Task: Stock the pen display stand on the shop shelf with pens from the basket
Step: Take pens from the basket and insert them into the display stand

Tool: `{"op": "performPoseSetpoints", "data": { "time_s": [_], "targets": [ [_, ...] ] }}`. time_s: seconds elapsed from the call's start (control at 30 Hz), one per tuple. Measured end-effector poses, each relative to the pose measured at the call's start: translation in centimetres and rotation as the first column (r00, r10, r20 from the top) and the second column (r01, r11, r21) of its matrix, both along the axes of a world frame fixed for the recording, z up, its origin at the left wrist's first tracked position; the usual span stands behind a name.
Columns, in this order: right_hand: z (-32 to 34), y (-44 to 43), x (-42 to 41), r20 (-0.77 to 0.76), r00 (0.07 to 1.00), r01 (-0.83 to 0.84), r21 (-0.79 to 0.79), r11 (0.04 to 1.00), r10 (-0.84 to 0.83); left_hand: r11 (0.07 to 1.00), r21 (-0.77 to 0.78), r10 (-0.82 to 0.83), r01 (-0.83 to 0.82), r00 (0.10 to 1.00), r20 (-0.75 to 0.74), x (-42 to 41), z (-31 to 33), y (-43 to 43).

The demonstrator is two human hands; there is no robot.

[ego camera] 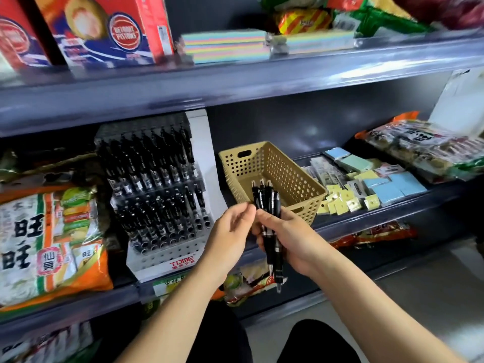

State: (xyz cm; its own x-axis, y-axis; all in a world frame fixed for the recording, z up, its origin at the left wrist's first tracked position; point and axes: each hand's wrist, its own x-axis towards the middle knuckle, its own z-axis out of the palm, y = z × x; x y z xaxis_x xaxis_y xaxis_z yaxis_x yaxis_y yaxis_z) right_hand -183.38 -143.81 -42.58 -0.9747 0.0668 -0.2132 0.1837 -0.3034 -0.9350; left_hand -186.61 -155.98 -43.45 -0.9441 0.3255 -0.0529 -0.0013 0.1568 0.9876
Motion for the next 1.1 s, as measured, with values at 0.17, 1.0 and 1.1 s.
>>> {"op": "performPoseSetpoints", "data": {
  "time_s": [0.17,1.0,1.1],
  "targets": [
    [0.0,-3.6,0.7,0.057,0.973,-0.232,0.235,0.944,0.225,0.981,0.186,0.002,-0.057,0.959,0.284,2.0,0.5,-2.9],
    [1.6,-11.5,0.2,0.239,0.927,-0.342,0.214,0.915,0.29,0.627,0.492,0.295,-0.604,0.769,0.567,1.3,-1.0,-14.7],
    [1.8,-11.9,0.4,0.207,0.924,-0.378,0.38,0.844,0.321,0.782,0.357,0.358,-0.51,0.838,0.413,1.9,-0.7,-15.4]
  ]
}}
